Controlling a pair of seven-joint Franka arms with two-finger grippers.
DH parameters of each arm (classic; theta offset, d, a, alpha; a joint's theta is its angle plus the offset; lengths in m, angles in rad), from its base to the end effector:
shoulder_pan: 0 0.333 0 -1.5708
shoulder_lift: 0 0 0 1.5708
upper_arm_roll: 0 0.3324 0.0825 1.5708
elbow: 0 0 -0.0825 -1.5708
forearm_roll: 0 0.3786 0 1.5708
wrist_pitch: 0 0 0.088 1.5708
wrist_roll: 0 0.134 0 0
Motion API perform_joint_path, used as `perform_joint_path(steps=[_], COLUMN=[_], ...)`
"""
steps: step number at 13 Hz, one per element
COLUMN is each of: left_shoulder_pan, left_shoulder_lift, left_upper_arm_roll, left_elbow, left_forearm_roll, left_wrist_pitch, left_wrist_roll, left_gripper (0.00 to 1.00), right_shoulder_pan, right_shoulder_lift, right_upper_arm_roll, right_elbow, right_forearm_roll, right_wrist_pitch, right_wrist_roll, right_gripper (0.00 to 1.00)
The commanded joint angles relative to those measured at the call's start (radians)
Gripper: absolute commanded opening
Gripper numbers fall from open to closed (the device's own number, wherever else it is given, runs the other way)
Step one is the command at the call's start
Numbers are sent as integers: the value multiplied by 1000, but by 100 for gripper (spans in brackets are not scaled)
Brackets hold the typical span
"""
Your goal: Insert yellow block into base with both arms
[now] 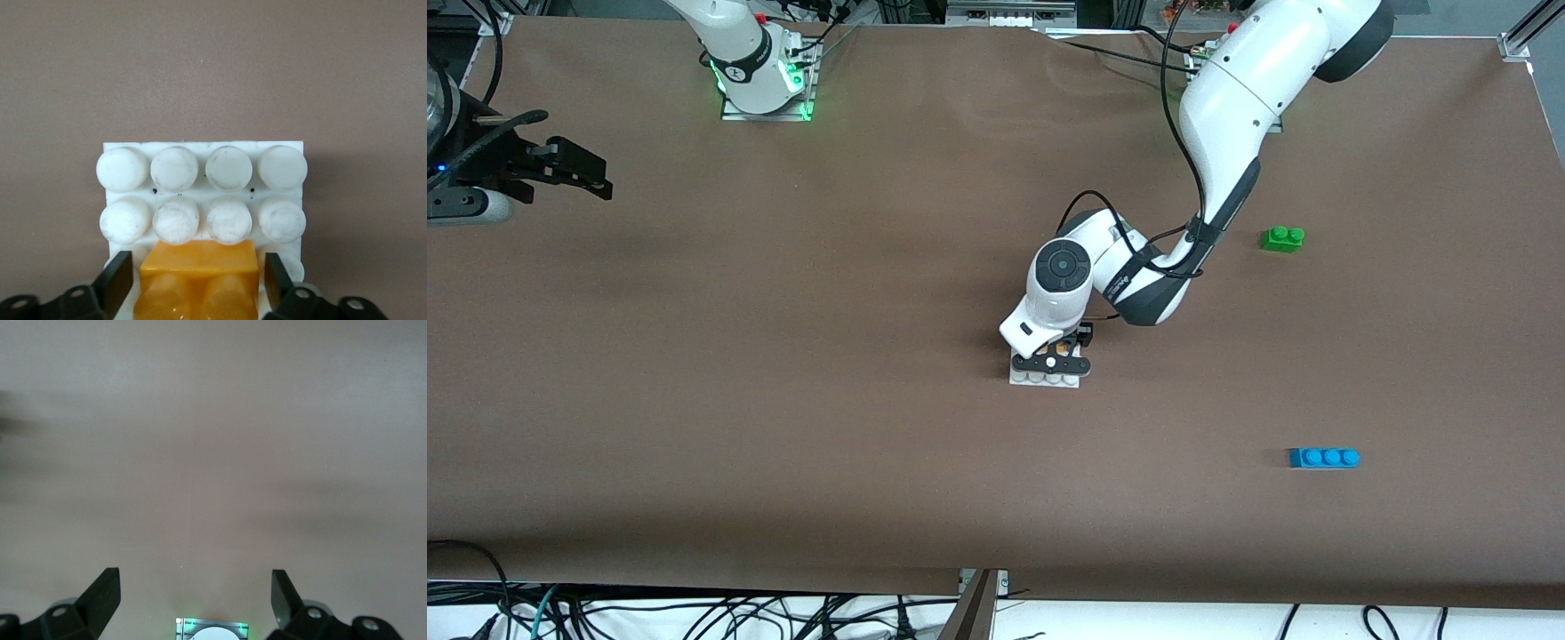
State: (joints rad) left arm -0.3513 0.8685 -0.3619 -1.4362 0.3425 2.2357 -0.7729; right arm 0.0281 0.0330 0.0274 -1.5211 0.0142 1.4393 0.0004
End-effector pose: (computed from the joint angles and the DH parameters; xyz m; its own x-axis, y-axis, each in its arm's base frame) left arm 0.5917 -0.4274 0.1801 0.9993 -0.0365 -0.0086 -0.0365 -0.9993 0.0019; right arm 0.5417 0.0319 0.6081 0.9918 0.0567 -0.1145 0.0553 -0.9984 -0.0151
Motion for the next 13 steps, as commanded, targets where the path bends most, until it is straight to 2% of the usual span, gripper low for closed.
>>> perform_joint_path(steps=[1,3,5,8,11,13], left_shoulder_pan=[3,21,25,113,256,357], left_shoulder_lift=[-14,-75,-185,-351,-453,-517], left_upper_arm_roll=[-2,-17,-16,-19,-22,-16], left_elbow=[31,30,28,33,36,39], left_forearm_roll=[18,1,-75,-181,-204,-279], left_wrist_pitch=[-16,-65,-209,-421,-559,-620], left_wrist_roll=[-19,-16,-20,19,194,364], left_gripper=[100,100,100,100,100,100], right_shoulder_pan=[-7,-7,-7,-7,-7,-7], right_shoulder_lift=[7,7,7,7,7,7], right_upper_arm_roll=[8,6,8,6,8,6], right_elbow=[19,19,19,19,21,21], right_forearm_roll=[-3,-3,-3,-3,-3,-3], right_wrist_pitch=[-7,-7,-7,-7,-7,-7], right_wrist_roll=[6,6,6,6,6,6], right_gripper=[100,100,100,100,100,100])
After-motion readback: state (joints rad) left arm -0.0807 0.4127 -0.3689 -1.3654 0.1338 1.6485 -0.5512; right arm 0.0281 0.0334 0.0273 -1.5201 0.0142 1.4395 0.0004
